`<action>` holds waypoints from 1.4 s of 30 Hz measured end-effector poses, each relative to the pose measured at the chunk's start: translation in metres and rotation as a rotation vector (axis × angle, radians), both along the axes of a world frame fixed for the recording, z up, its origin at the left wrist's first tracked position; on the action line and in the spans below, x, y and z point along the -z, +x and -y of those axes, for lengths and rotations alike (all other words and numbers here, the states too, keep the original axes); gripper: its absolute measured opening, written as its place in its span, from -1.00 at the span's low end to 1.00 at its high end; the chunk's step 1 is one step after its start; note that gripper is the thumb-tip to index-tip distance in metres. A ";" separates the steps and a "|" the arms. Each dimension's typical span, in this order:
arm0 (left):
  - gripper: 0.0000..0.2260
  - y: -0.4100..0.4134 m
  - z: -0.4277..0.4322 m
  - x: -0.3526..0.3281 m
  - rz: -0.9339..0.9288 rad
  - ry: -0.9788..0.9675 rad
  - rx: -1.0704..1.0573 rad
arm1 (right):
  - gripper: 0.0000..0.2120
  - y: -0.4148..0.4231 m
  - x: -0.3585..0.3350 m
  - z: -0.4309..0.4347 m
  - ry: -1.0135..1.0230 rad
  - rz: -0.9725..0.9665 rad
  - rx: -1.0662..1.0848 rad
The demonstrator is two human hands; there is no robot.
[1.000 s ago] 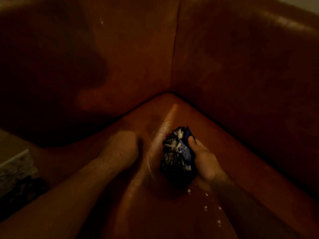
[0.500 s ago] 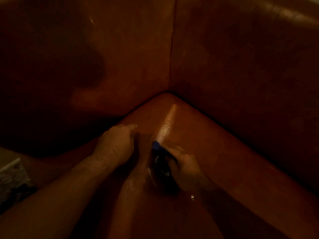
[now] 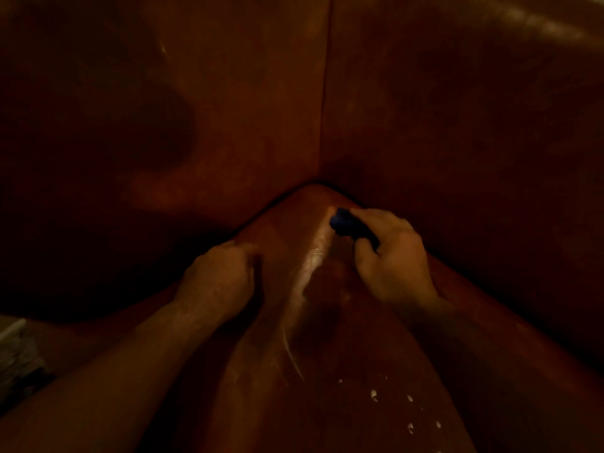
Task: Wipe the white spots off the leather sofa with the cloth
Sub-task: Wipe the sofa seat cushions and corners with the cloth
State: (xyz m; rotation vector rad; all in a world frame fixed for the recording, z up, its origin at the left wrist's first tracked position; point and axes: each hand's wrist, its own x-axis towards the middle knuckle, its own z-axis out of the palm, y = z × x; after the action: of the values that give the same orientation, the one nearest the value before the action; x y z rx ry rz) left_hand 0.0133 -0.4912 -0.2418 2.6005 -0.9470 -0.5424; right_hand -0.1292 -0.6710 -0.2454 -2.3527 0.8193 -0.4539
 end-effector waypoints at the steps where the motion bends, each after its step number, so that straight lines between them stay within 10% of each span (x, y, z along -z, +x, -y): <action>1: -0.72 -0.001 0.000 0.000 -0.004 0.010 0.007 | -0.54 0.008 0.007 0.007 -0.008 -0.036 0.002; 8: -0.72 0.009 -0.002 0.012 0.057 0.050 0.018 | -0.58 0.045 0.061 -0.016 -0.093 -0.672 -0.013; 20: -0.74 0.012 -0.009 0.013 0.072 0.048 0.005 | -0.53 -0.010 0.047 -0.086 -0.224 -0.583 -0.482; 29: -0.73 0.016 -0.011 0.013 0.102 0.034 -0.008 | -0.69 0.036 0.003 0.013 -0.196 -0.376 -0.071; 36: -0.72 0.017 -0.012 0.020 0.104 0.031 0.009 | -0.41 0.043 0.034 0.041 0.035 -0.793 -0.243; 42: -0.74 0.019 -0.009 0.023 0.096 0.054 0.013 | -0.37 0.042 0.036 0.037 -0.253 -0.820 -0.323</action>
State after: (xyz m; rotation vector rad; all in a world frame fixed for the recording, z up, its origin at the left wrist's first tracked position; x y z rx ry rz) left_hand 0.0318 -0.4824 -0.2649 2.6914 -0.9931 -0.4566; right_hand -0.0874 -0.7081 -0.2813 -2.8577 0.7137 0.6228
